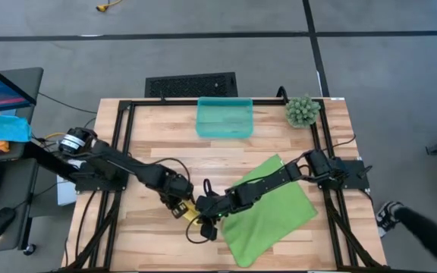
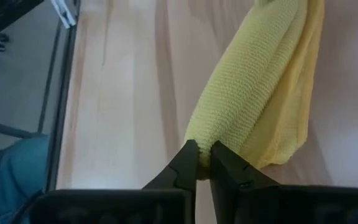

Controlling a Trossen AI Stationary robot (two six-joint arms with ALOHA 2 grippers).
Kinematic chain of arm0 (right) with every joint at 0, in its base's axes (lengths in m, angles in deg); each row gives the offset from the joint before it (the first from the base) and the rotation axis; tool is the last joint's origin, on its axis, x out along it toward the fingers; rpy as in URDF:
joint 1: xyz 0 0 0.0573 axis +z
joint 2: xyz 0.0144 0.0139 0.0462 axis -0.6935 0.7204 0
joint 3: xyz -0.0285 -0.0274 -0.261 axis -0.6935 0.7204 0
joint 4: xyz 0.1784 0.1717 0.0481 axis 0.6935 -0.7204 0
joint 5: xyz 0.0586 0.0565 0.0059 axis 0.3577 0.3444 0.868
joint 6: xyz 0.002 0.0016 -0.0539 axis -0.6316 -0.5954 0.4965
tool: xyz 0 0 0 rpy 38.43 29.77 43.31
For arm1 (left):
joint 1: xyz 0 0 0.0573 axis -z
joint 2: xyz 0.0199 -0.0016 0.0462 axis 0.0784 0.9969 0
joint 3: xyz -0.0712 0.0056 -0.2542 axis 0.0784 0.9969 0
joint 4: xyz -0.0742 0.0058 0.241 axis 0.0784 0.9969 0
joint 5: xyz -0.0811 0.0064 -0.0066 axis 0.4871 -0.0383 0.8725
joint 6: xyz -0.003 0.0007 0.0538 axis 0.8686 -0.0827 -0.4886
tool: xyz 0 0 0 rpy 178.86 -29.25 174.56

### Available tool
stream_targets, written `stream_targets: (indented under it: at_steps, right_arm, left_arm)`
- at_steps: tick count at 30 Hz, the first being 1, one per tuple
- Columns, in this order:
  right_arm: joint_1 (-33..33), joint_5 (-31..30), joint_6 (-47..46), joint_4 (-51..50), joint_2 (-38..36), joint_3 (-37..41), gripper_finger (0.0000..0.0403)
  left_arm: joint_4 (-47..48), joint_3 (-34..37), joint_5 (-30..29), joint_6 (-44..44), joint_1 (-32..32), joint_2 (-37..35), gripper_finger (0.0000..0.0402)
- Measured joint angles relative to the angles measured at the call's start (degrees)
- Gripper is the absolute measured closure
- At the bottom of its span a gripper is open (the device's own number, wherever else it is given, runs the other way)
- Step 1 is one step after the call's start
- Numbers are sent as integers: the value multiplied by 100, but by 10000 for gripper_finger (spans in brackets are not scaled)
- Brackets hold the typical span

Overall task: Roll microfiber towels into tight, uniform cylinder then place into a basket
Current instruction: Roll the yellow microfiber towel

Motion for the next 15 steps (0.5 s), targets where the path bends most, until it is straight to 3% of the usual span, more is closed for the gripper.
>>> stream_targets:
  at_steps: [3,9,15]
  right_arm:
    - [-42,-12,347,-93,0,-2,360]
    - [-84,-4,585,-174,-4,-2,360]
    - [-69,-47,1060,-229,-9,-6,360]
  left_arm:
    - [-46,-8,47,3,-148,204,386]
    - [-92,-37,832,-160,-505,646,386]
    - [-89,-31,933,-197,-706,665,385]
